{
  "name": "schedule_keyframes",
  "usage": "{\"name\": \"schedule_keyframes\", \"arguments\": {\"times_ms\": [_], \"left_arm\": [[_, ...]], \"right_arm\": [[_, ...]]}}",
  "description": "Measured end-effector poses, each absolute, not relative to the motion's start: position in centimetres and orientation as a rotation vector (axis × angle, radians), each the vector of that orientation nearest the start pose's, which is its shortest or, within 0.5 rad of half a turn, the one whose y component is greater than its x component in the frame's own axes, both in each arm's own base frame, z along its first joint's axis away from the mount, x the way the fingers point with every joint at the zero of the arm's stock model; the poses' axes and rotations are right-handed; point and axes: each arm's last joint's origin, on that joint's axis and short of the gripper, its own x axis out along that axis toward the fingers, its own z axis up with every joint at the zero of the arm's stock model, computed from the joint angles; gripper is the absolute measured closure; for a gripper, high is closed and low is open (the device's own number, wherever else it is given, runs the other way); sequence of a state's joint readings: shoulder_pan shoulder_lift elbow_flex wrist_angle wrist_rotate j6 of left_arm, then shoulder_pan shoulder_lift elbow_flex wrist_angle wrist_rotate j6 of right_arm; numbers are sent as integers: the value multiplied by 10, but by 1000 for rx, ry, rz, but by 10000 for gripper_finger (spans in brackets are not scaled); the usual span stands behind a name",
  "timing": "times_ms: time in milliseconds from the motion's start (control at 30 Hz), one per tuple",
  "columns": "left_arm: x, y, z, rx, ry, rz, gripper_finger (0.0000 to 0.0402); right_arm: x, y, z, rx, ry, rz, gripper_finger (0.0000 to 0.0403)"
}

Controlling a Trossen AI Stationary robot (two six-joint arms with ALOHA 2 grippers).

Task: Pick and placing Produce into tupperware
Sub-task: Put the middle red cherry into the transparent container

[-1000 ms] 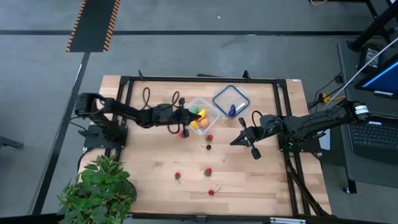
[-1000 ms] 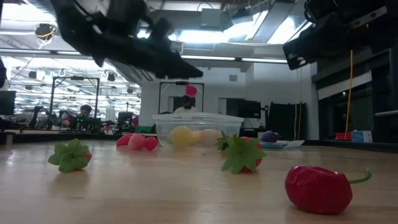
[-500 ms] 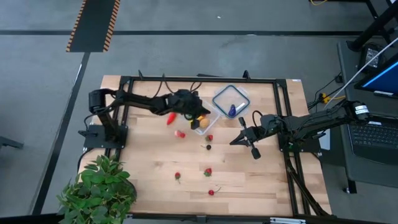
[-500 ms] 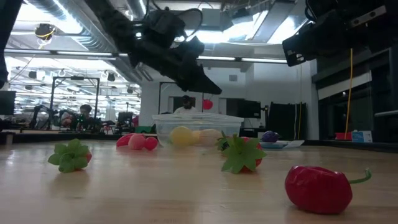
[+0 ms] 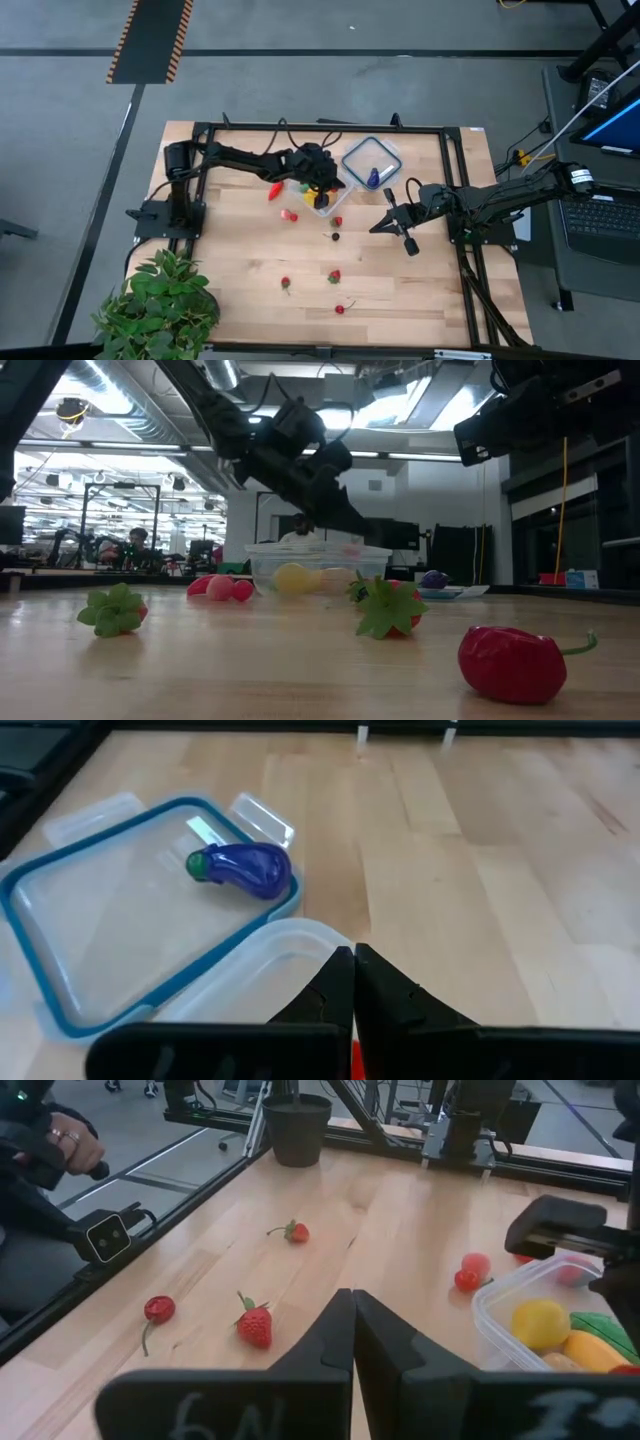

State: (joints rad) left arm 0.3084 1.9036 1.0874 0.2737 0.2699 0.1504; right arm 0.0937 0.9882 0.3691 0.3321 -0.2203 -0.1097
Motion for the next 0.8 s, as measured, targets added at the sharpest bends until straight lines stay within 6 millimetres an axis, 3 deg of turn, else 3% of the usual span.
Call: {"name": "schedule_keyframes", "arguments": {"times_ms": [533, 800], "left_arm": [[384, 114, 165, -11, 520, -14, 401], [384, 114, 165, -12, 518, 4, 375]], "right_arm": [[200, 25, 203, -90, 270, 327, 396], [200, 25, 203, -90, 270, 328, 396]]}}
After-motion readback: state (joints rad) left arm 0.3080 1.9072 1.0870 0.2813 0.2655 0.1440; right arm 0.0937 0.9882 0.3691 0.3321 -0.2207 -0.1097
